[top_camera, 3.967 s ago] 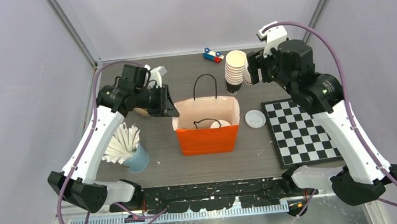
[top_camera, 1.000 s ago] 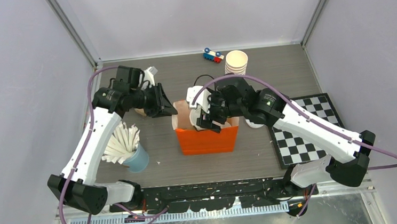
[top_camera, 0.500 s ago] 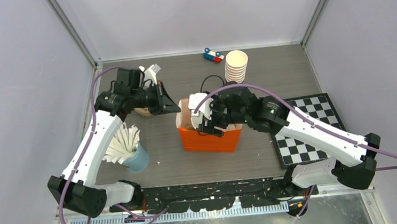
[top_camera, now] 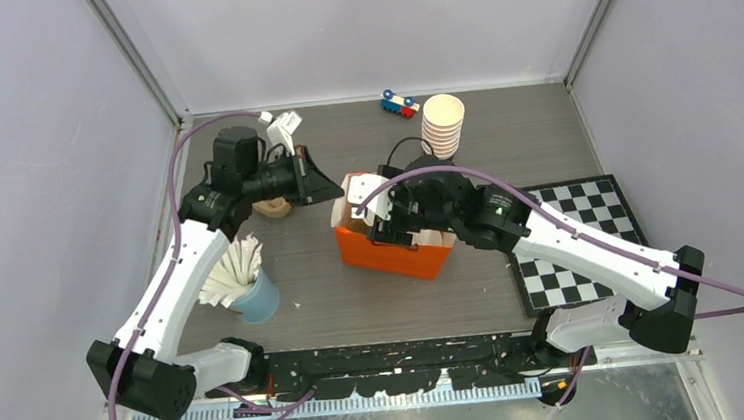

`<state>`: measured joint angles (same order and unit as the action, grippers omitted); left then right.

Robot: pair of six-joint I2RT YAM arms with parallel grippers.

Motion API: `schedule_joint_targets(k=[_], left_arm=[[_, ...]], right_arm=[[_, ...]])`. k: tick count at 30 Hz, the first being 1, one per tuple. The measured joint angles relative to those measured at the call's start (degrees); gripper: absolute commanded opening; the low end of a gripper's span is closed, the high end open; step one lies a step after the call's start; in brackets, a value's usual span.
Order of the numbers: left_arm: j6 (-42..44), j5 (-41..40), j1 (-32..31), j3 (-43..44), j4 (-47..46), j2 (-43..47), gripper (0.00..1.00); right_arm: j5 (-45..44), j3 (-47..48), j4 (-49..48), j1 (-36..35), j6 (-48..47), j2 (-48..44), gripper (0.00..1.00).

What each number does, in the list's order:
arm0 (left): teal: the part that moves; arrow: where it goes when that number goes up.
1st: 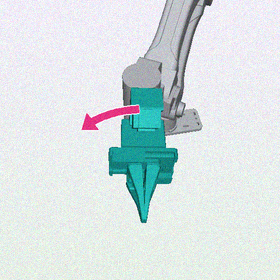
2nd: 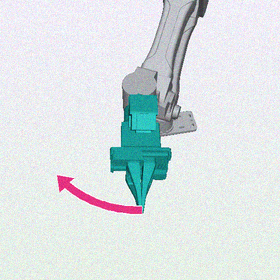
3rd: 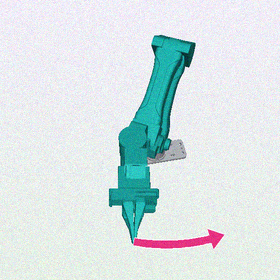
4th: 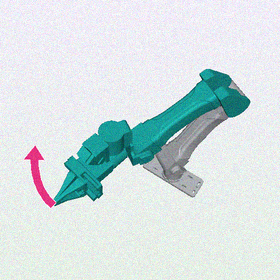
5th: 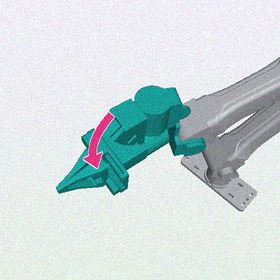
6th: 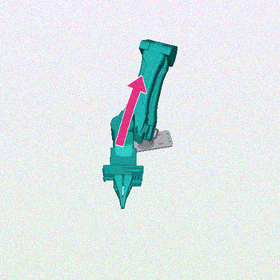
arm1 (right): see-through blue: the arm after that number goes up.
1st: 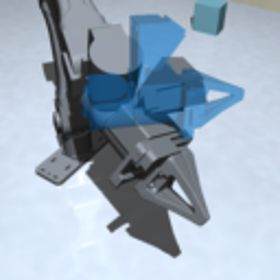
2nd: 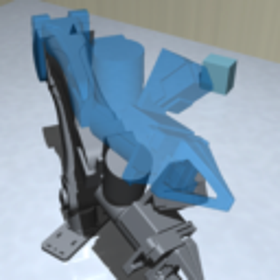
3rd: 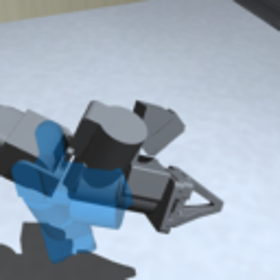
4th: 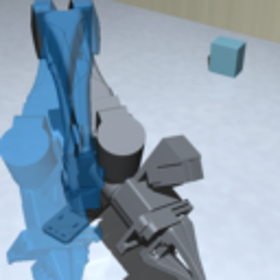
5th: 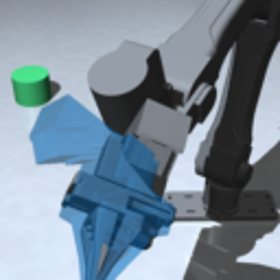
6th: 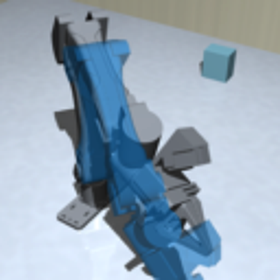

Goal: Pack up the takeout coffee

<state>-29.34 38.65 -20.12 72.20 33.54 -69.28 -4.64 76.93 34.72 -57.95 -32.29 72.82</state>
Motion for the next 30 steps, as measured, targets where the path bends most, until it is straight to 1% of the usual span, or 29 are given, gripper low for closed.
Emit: schedule_joint_targets(k=[4,7,8,9,10,11,12,15,20,24,30], left_arm=[[0.0,0.02,0.0,-4.33,-5.46,2.29,0.0],[0.04,0.0,0.0,-6.25,-6.73,3.13,0.06],[0.09,0.0,0.0,-6.6,-6.71,3.23,0.1],[0.2,-0.02,0.0,-6.97,-6.6,3.43,0.17],[0.35,-0.04,0.0,-7.1,-6.27,3.56,0.28],[0.55,-0.17,0.0,-7.1,-5.79,3.76,0.36],[0.79,-0.55,0.0,-7.08,-5.11,4.13,0.4],[1.38,-2.43,0.0,-6.29,-1.11,5.57,0.48],[1.77,-4.72,0.0,-3.06,7.72,7.8,0.55],[1.79,-5.4,0.0,-0.9,14.51,8.68,0.57],[1.7,-5.44,0.0,-0.44,20.26,8.66,0.62]], right_arm=[[0.09,0.0,-0.46,0.0,-0.5,0.85,0.76],[0.24,0.0,-0.48,0.0,-0.59,0.94,0.75],[0.28,0.0,-0.48,0.0,-0.55,0.94,0.75],[0.42,-0.02,-0.48,0.0,-0.44,0.94,0.75],[0.59,-0.04,-0.48,0.0,-0.31,0.94,0.75],[0.74,-0.11,-0.48,-0.02,-0.07,0.94,0.75],[0.85,-0.2,-0.48,-0.04,0.11,0.94,0.75],[0.83,-0.81,-0.83,-0.35,0.96,0.83,0.75],[0.66,-1.31,-0.59,-1.7,1.31,0.61,0.75],[0.2,-1.92,-0.44,-3.45,1.44,0.09,0.75],[-1.77,-3.76,-0.5,-6.84,2.05,-0.81,0.74]])
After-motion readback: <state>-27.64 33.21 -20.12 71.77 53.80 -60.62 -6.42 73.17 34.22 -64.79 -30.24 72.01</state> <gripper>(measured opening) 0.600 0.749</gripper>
